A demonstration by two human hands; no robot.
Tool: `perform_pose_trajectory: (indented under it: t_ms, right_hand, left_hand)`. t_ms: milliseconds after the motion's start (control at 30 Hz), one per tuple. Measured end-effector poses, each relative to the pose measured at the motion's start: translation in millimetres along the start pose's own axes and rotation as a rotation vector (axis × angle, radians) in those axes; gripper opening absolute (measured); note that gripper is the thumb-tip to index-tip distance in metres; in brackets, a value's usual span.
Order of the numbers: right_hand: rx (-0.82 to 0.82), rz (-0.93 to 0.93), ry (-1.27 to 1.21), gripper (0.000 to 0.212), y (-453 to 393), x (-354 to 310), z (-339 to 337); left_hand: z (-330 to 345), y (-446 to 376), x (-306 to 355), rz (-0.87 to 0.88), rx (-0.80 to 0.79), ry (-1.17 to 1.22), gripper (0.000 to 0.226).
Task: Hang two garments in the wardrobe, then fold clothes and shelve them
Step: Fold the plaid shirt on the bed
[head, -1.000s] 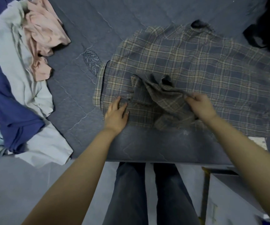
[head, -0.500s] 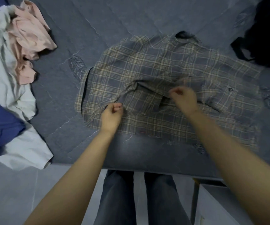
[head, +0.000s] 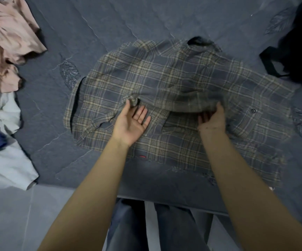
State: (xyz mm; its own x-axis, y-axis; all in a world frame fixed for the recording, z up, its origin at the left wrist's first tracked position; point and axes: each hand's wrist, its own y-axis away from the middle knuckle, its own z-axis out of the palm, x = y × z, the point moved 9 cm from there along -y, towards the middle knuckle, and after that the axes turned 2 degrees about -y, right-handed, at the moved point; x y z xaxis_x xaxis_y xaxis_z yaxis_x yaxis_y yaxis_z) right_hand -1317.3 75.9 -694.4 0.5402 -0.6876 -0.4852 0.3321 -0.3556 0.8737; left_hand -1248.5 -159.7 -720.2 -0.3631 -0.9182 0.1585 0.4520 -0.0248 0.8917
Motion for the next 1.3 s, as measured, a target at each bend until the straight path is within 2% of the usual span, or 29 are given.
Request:
perform_pose_trajectory:
  t_ms: [100, 200, 267, 333, 400, 467, 533, 600, 700, 767, 833, 967, 1067, 1167, 1233, 1300]
  right_hand:
    - [-0.187, -0.186, 0.009, 0.018, 11.9, -49.7, 1.7]
    - [-0.292, -0.322, 0.087, 0.024, 34.3, -83.1, -25.4]
    - [-0.223, -0.368, 0.168, 0.029, 43.4, -91.8, -66.5]
    - [-0.105, -0.396, 0.272, 0.021, 44.9, -90.3, -112.7]
    - [-0.043, -0.356, 0.389, 0.017, 39.2, -79.4, -150.2]
    - [-0.013, -0.227, 0.451, 0.018, 26.9, -59.3, -177.5]
    - [-0.047, -0.018, 0.296, 0.019, 16.0, -32.5, -190.3]
    - [-0.063, 0.154, 0.007, 0.023, 5.4, -16.9, -191.4]
    - [-0.010, 0.278, -0.318, 0.037, -6.8, -11.2, -185.7]
    - [-0.001, 0.272, -0.373, 0.055, -6.6, -18.0, -179.0]
    - [-0.060, 0.246, -0.419, 0.059, 0.3, -30.2, -165.1]
    - [-0.253, 0.078, -0.398, 0.050, 15.7, -69.1, -137.9]
    - [-0.334, -0.058, -0.305, 0.037, 23.5, -89.8, -132.1]
    - [-0.205, -0.098, -0.313, 0.027, 8.3, -83.2, -162.2]
    - [-0.030, -0.035, -0.261, 0.016, -11.2, -60.1, -199.3]
    - [0.129, 0.042, -0.205, 0.014, -25.8, -35.7, -233.7]
  left_hand:
    - [12.8, 7.2, 0.2, -0.001, -0.031, 0.131, 0.058]
    - [21.5, 16.7, 1.1, 0.021, 0.018, 0.208, 0.048]
    - [22.6, 24.6, -2.0, 0.021, 0.062, 0.139, 0.054]
    - [18.4, 28.9, -10.4, -0.004, 0.091, 0.066, 0.056]
    - [2.5, 31.2, -20.5, -0.021, 0.193, -0.054, 0.038]
    - [-25.1, 37.0, -22.7, 0.005, 0.362, -0.177, 0.026]
    - [-46.4, 40.0, -21.9, 0.055, 0.444, -0.236, 0.024]
    - [-52.6, 40.4, -28.3, 0.034, 0.407, -0.229, 0.034]
    - [-42.7, 42.7, -29.0, -0.018, 0.287, -0.250, 0.044]
    - [-29.6, 45.3, -19.2, 0.010, 0.176, -0.155, 0.045]
    - [-15.2, 51.0, -8.8, 0.036, 0.105, -0.048, 0.045]
    - [-5.8, 45.2, 2.7, 0.043, 0.131, 0.037, 0.031]
    - [-16.8, 28.7, 7.4, 0.065, 0.181, -0.048, 0.023]
    - [-39.7, 20.5, 1.5, 0.109, 0.222, -0.237, 0.021]
    - [-62.5, 19.2, -9.1, 0.106, 0.280, -0.338, 0.036]
    - [-84.6, 17.4, -19.6, 0.083, 0.329, -0.407, 0.041]
